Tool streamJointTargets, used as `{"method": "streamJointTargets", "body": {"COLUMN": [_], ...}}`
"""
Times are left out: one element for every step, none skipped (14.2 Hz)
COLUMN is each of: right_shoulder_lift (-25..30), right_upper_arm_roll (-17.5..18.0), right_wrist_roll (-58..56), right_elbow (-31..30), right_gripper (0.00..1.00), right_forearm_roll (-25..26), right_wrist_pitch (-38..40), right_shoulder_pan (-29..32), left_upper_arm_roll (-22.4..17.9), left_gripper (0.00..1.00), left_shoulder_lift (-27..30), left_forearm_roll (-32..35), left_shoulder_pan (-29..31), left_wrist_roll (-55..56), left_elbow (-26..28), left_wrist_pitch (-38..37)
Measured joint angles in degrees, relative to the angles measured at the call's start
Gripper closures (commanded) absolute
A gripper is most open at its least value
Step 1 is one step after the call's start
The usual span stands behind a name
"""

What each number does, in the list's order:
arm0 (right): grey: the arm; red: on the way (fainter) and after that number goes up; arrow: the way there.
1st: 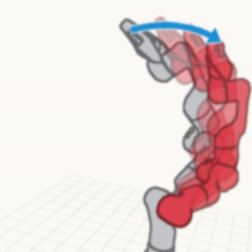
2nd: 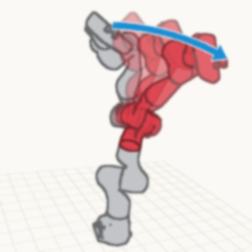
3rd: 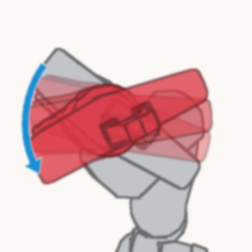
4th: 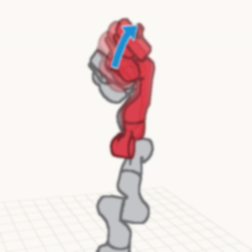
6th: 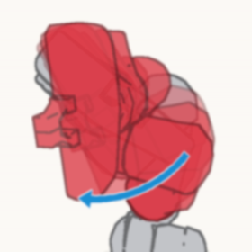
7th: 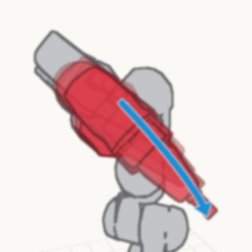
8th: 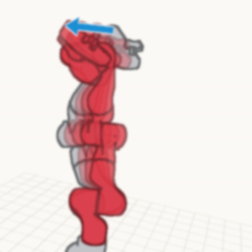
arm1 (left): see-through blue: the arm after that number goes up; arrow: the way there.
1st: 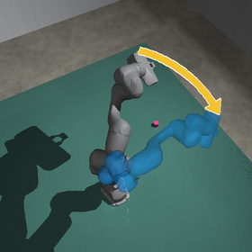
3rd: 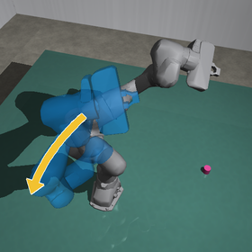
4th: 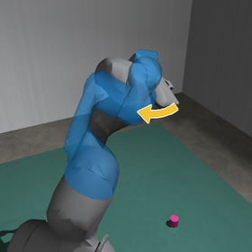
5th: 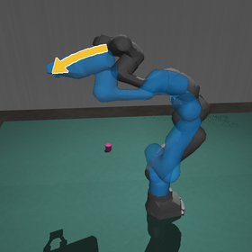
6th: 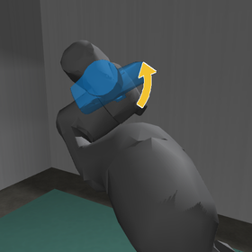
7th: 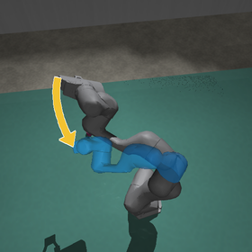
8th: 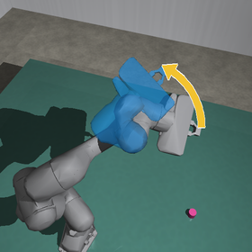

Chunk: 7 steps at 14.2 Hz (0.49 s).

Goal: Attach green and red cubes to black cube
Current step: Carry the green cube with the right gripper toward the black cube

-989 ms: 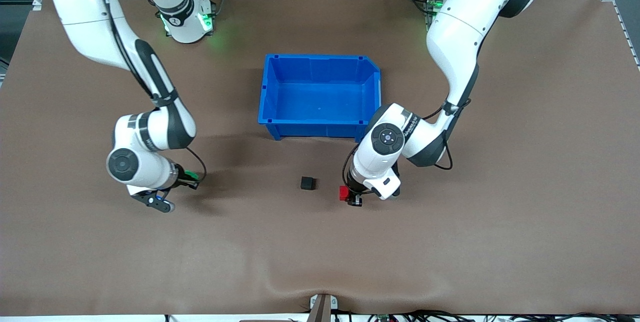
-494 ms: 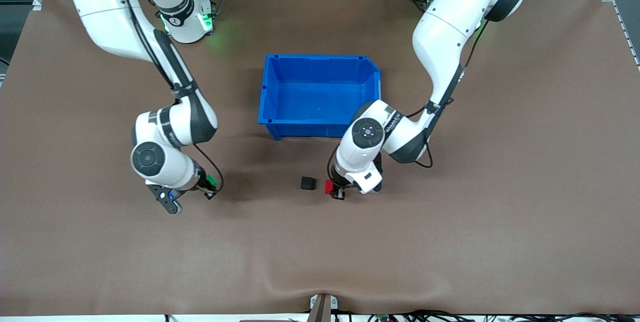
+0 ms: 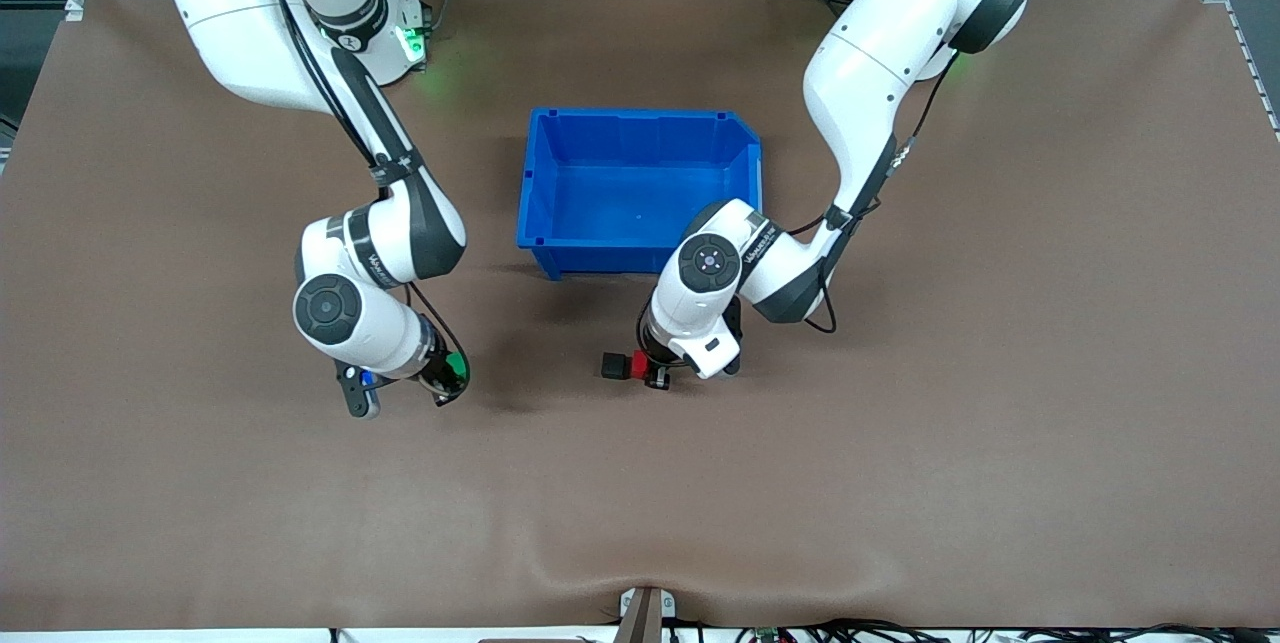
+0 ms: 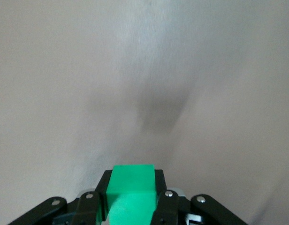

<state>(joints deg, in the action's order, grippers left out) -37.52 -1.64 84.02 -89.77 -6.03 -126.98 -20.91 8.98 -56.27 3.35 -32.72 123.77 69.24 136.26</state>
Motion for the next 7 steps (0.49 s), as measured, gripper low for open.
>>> {"method": "streamJointTargets", "body": {"right_shoulder_lift": [-0.77, -1.84, -3.08, -4.31, -5.25, -5.87, -6.20], "right_upper_arm_roll": [0.03, 0.05, 0.05, 0.03, 0.03, 0.02, 0.02], "right_wrist_roll": [2.40, 4.39, 5.86, 7.21, 8.51, 10.02, 11.62], "right_elbow": [0.95, 2.12, 3.45, 4.88, 6.23, 7.30, 8.08], "right_gripper": [1.00, 1.00, 1.00, 1.00, 1.00, 1.00, 1.00], "right_forearm_roll": [-0.15, -0.24, -0.31, -0.44, -0.57, -0.68, -0.77], "right_wrist_pitch": [-0.04, -0.16, -0.37, -0.55, -0.62, -0.62, -0.55], "right_shoulder_pan": [-1.05, -2.23, -3.34, -4.35, -5.10, -5.67, -6.13], "left_upper_arm_roll": [-0.07, -0.11, -0.11, -0.10, -0.10, -0.09, -0.09], "left_gripper": [1.00, 1.00, 1.00, 1.00, 1.00, 1.00, 1.00], "left_shoulder_lift": [-0.07, -0.23, -0.48, -0.84, -1.24, -1.57, -1.85], "left_forearm_roll": [-0.08, -0.10, -0.15, -0.18, -0.18, -0.18, -0.18], "left_shoulder_pan": [0.00, 0.00, 0.00, -0.02, -0.09, -0.23, -0.44], "left_wrist_roll": [0.04, 0.09, 0.28, 0.73, 1.35, 1.95, 2.56], "left_elbow": [-0.14, -0.17, -0.18, -0.18, -0.18, -0.19, -0.21], "left_wrist_pitch": [0.00, 0.08, 0.53, 1.31, 2.23, 3.01, 3.40]}}
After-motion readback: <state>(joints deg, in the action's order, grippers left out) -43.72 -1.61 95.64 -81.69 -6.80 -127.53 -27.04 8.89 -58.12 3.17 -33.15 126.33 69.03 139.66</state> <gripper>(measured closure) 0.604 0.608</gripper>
